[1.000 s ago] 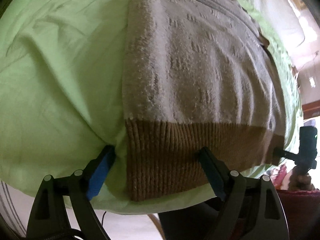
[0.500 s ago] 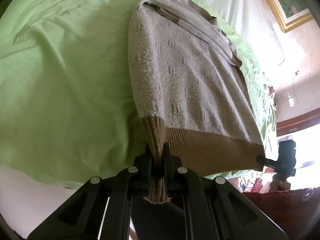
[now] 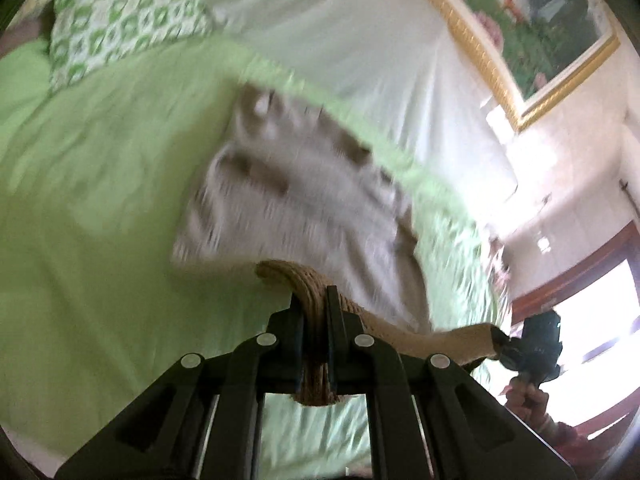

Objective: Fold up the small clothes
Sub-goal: 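Lift the hem with both grippers and fold it toward the collar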

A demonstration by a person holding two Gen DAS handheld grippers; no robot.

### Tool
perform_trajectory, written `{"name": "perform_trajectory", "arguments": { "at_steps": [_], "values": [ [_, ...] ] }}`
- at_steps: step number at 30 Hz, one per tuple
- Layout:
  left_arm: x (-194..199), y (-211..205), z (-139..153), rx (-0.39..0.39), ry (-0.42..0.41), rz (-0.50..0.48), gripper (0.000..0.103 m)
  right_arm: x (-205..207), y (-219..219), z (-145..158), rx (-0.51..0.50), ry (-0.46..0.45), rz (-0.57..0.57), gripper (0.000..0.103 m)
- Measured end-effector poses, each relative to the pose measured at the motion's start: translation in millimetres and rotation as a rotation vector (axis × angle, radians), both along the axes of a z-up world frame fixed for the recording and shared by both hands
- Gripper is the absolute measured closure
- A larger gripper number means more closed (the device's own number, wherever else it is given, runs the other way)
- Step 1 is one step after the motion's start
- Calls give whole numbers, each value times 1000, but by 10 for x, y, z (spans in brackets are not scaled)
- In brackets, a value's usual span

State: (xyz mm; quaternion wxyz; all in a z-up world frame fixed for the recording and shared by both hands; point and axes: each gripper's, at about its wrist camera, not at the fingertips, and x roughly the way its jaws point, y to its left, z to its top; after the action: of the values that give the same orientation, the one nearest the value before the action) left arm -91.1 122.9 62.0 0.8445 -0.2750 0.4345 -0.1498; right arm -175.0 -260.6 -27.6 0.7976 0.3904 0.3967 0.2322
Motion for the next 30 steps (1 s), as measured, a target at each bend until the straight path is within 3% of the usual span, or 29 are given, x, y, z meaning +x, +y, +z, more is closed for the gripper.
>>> {"name": "perform_trajectory", "arguments": {
  "at_steps": [6,11,21,30],
  "values": [
    [831,-18,157,-17,-76,16,97,785,-158,261,-9,-91,-79,96],
    [1556,-64,105,0,-71,1,97,1420,-232,269,-37,-85,-168,96],
    [2763,30,-337,7,12,-6,97,2561,-359,69,-80,-35,-264,96],
    [3576,123,-832,8,91,23,97,3339,-396,-272,-117,35,-321,96]
  ]
}}
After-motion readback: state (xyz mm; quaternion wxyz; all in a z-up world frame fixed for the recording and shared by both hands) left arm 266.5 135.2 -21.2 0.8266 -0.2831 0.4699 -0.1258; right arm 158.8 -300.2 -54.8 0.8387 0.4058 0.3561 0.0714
